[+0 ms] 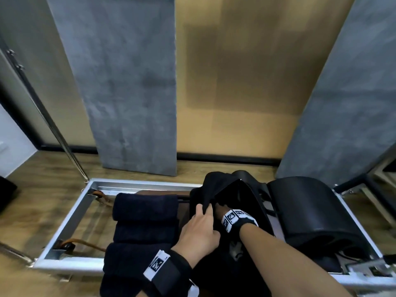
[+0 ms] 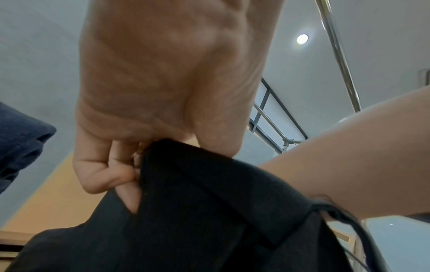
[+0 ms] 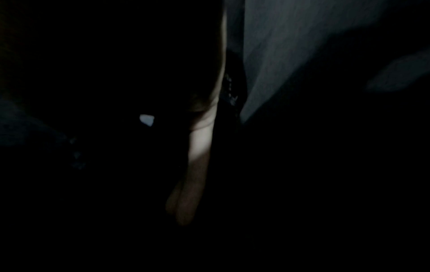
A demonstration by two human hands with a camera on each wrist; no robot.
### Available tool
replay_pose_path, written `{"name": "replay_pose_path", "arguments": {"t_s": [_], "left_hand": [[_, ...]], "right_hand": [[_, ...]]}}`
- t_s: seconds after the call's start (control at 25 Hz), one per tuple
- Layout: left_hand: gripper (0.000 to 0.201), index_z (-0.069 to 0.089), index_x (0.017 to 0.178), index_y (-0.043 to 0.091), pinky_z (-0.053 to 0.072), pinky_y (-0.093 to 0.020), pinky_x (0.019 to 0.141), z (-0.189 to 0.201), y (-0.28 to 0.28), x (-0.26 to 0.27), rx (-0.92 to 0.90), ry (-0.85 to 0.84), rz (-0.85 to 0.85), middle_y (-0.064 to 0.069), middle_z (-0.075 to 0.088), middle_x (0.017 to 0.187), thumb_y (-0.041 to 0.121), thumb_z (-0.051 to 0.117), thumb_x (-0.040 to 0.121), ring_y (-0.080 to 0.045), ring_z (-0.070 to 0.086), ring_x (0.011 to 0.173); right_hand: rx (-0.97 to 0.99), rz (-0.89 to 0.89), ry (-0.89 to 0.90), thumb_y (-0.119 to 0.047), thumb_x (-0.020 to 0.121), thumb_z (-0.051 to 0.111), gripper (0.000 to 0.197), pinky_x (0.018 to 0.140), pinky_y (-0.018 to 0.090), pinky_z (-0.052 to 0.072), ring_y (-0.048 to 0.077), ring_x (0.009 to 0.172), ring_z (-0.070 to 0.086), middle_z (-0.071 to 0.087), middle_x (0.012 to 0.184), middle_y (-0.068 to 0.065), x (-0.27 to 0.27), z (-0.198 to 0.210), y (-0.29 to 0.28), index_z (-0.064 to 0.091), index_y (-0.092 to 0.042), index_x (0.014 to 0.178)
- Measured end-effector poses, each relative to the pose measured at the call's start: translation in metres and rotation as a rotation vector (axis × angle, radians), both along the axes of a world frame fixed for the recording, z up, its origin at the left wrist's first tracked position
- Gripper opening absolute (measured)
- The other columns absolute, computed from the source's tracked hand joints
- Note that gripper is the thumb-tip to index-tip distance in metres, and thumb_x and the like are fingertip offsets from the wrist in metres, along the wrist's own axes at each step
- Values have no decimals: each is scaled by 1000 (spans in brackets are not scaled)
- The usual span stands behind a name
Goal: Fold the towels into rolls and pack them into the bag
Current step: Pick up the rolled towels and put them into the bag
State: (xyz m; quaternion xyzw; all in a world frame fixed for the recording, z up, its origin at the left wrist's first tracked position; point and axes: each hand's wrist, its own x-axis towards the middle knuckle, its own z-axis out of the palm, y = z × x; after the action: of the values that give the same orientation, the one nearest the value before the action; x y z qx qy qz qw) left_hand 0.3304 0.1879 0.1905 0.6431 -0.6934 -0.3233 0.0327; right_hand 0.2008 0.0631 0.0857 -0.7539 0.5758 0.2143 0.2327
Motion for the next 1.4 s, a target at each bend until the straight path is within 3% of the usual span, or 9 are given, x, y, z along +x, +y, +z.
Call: {"name": "replay_pose_path", "arguments": {"t_s": [0.12,0.28,0.4,0.52,0.6,0.76,0.96,1.24,1.4], "left_hand": [[72,15,167,26,51,-38,89,-8,1,-1,-63,38,4,-9,23,154,28,49,103,-32,56,123],[54,30,157,35,53,-38,93,-13,5,1,-214,145,58,-2,20,147,38,50,106,-26,45,135],[50,36,152,36,53,-34,91,-19,12,8,-363,272,141,5,21,143,45,52,106,-20,44,132],[37,49,135,33,51,-24,90,-30,19,24,-494,553,370,13,39,129,49,58,104,-7,55,114],[25,56,121,26,51,-19,85,-43,22,44,-498,733,623,8,59,120,41,64,102,-9,64,104],[24,66,117,15,58,-45,99,-71,29,92,-264,895,1044,-3,75,105,35,62,105,-17,72,101],[46,57,133,-2,60,-43,100,-72,32,117,-107,1197,1172,-17,73,112,34,62,106,-24,74,107],[51,69,130,9,63,-42,91,-20,23,114,-133,1600,1145,-15,78,118,44,76,94,-32,75,110],[52,74,126,7,62,-47,94,12,9,94,-75,1718,964,-21,76,122,44,76,89,-36,74,113]], "right_hand": [[-9,50,-7,-9,107,52,47,108,32,43,32,132,56,47,156,17,-4,38,-3,41,-1,153],[14,21,14,-13,99,51,18,71,36,48,27,78,63,70,99,17,4,120,-7,60,-4,87],[73,-33,8,-6,94,53,16,52,32,58,23,54,72,74,69,11,4,180,-6,65,3,88],[-87,-47,-266,-8,95,57,18,70,45,66,26,58,75,79,87,18,39,201,0,69,0,105],[-188,90,-397,-17,91,70,26,80,34,62,20,74,75,78,104,12,76,188,9,73,-10,116],[-110,201,-345,-32,83,87,79,108,31,45,28,132,57,62,144,11,134,136,26,52,-11,150],[-168,211,-294,-24,74,88,49,85,42,60,31,103,71,74,113,11,160,106,38,69,-13,117],[-244,244,-455,-55,67,79,39,66,36,55,19,75,66,71,80,-2,144,152,54,66,-21,79],[-233,-5,-715,-77,75,73,58,74,28,53,8,86,65,68,99,-5,101,185,62,60,-25,97]]}}
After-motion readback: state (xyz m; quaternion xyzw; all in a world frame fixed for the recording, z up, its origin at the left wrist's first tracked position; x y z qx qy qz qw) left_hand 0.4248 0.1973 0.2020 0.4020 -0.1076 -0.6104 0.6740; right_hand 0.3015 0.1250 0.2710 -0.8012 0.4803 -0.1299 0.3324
